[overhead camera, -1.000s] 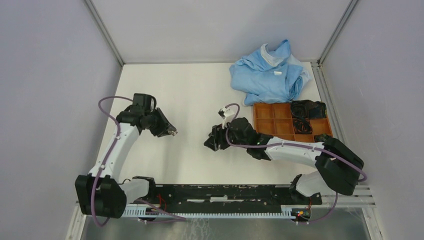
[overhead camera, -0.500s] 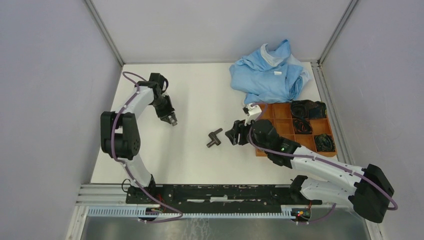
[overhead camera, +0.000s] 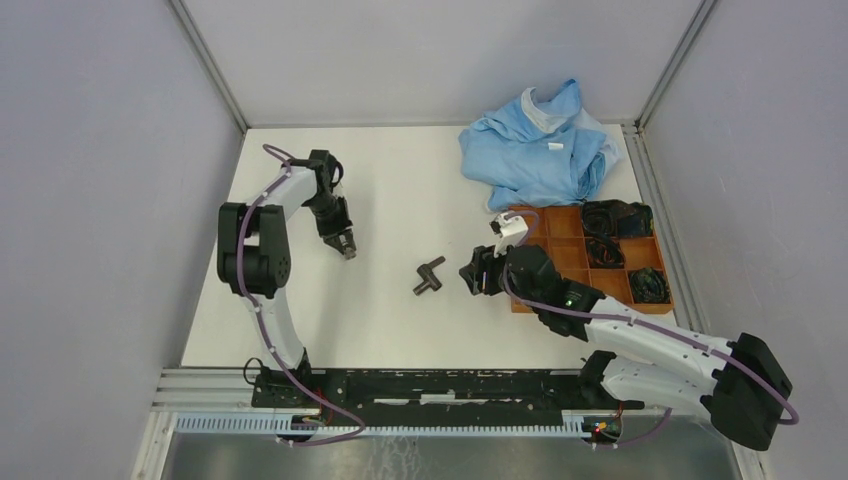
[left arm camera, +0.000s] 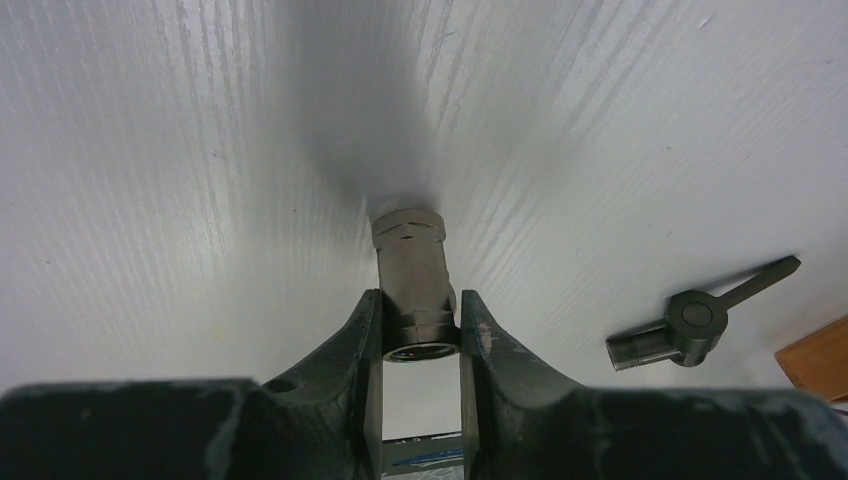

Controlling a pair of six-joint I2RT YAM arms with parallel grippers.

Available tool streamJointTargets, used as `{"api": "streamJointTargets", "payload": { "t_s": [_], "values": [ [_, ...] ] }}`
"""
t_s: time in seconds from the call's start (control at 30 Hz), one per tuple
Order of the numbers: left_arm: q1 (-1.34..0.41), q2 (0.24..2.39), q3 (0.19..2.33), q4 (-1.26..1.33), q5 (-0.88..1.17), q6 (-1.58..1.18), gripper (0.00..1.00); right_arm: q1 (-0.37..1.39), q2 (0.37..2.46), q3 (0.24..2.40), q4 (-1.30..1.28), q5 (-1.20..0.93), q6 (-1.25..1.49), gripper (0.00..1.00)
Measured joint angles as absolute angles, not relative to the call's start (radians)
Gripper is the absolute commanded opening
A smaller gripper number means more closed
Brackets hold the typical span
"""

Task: Install the water faucets

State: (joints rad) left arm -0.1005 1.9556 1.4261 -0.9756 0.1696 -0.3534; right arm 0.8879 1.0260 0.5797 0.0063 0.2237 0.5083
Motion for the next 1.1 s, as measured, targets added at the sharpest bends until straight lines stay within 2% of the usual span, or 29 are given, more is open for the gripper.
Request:
{"api": "streamJointTargets", "payload": {
  "t_s": [0.13,0.23,0.3,0.5,0.67,0.8,0.93,1.1],
  "values": [
    [-0.101,1.963,1.434,-0.981,0.168,-0.352,0.73,0.888,0.994,0.549,0.006,0.231,0.511,0.6],
    [-0.102,1.97,1.434,-0.98,0.155,-0.35,0.85,0.888,0.99,0.547,0.01,0.23,0.509,0.65],
    [-0.102,1.971,1.438,-0.982,0.14,-0.35,0.87,0.888,0.99,0.547,0.013,0.225,0.505,0.68],
    [-0.111,1.96,1.519,-0.997,0.07,-0.351,0.88,0.888,0.984,0.547,0.037,0.187,0.456,0.69],
    [-0.142,1.834,1.569,-0.996,-0.023,-0.362,0.88,0.889,0.991,0.547,0.085,0.134,0.385,0.69],
    [-0.278,1.555,1.439,-0.863,-0.083,-0.379,0.85,0.89,1.061,0.552,0.119,0.128,0.348,0.67],
    [-0.472,1.282,1.247,-0.669,-0.067,-0.444,0.83,0.891,1.226,0.619,0.083,0.092,0.332,0.69],
    [-0.504,1.139,0.998,-0.539,-0.076,-0.535,0.83,0.895,1.387,0.703,0.052,0.064,0.354,0.69]
  ]
}}
